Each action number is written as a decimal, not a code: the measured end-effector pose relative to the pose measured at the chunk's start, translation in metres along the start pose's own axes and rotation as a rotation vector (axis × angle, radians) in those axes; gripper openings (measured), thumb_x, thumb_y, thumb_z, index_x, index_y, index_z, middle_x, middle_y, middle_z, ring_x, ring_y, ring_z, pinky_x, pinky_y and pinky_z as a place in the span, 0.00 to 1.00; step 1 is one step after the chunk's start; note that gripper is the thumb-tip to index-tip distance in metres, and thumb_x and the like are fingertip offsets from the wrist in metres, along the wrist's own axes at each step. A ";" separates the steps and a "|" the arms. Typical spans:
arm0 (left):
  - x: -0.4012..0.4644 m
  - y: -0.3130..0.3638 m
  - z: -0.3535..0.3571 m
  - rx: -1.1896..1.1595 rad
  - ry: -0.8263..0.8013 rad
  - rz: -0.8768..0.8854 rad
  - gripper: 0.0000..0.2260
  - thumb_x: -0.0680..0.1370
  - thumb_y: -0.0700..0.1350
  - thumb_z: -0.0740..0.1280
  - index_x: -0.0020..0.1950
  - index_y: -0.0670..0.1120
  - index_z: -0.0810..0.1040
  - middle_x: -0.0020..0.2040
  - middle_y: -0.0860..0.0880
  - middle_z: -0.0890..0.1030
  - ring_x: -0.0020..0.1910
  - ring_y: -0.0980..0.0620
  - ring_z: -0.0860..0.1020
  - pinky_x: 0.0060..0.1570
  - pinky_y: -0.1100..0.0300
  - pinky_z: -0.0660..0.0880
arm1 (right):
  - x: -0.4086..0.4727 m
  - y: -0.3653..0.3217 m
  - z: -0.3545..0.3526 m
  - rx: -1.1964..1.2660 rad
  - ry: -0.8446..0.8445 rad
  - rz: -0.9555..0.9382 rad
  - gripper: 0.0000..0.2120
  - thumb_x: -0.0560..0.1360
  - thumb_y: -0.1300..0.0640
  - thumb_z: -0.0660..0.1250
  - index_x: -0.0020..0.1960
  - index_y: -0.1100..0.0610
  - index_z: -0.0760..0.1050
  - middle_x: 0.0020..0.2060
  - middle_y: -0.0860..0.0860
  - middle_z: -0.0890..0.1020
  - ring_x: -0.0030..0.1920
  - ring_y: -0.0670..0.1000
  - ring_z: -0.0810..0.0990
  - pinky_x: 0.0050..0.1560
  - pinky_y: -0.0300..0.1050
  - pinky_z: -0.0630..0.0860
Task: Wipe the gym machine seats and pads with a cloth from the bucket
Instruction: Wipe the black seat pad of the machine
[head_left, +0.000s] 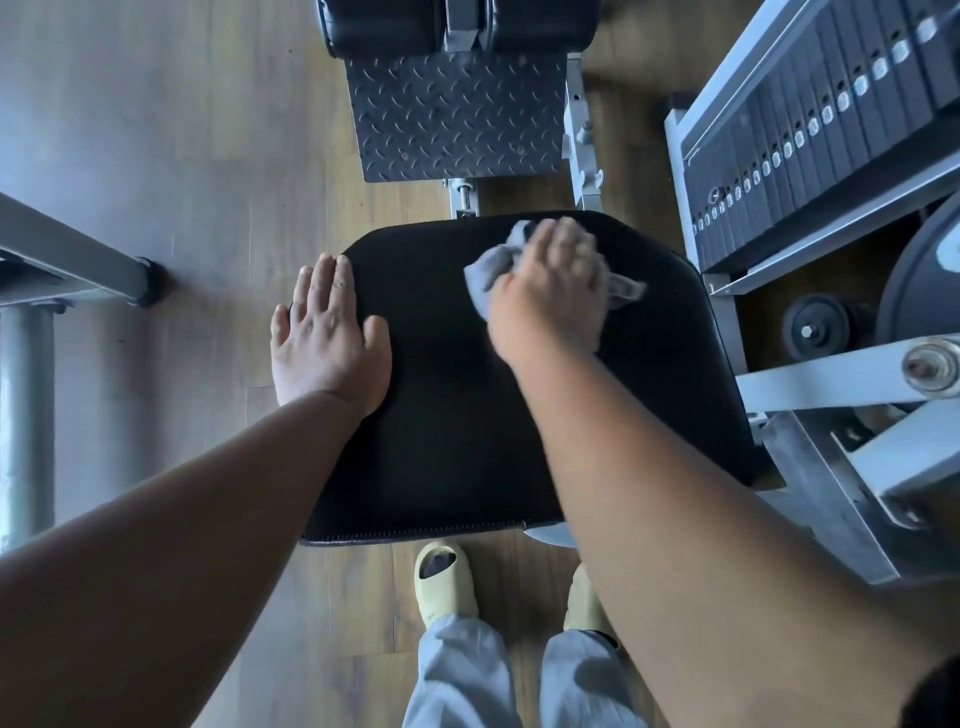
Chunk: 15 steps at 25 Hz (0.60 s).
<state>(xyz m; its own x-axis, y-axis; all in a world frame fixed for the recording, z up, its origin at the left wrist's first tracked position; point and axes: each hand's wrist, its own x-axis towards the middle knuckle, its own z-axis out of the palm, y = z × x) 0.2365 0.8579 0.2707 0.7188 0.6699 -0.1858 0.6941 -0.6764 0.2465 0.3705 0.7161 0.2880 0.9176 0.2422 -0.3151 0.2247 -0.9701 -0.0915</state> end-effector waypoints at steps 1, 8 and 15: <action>0.000 0.000 -0.001 -0.008 -0.001 -0.002 0.31 0.78 0.50 0.50 0.82 0.52 0.51 0.82 0.54 0.50 0.80 0.55 0.47 0.78 0.51 0.46 | -0.010 -0.012 0.006 -0.025 0.011 -0.142 0.31 0.82 0.48 0.48 0.81 0.58 0.45 0.81 0.57 0.47 0.81 0.58 0.47 0.79 0.55 0.45; 0.001 -0.001 -0.003 -0.034 0.009 0.007 0.32 0.75 0.51 0.49 0.81 0.53 0.54 0.82 0.55 0.53 0.80 0.55 0.49 0.78 0.50 0.48 | -0.027 0.101 -0.002 -0.117 -0.028 -0.624 0.29 0.82 0.47 0.43 0.82 0.53 0.50 0.81 0.49 0.52 0.81 0.51 0.49 0.80 0.53 0.47; -0.001 -0.001 -0.001 -0.031 0.010 0.010 0.31 0.77 0.50 0.48 0.82 0.52 0.53 0.82 0.54 0.52 0.80 0.54 0.49 0.78 0.50 0.47 | -0.049 0.158 -0.009 -0.032 0.008 -0.070 0.29 0.83 0.50 0.48 0.82 0.55 0.46 0.82 0.51 0.48 0.80 0.55 0.50 0.77 0.55 0.54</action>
<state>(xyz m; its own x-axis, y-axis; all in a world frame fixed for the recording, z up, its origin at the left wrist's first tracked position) 0.2352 0.8587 0.2719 0.7255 0.6660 -0.1737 0.6849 -0.6737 0.2775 0.3643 0.5506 0.2977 0.9018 0.3094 -0.3018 0.2985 -0.9508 -0.0829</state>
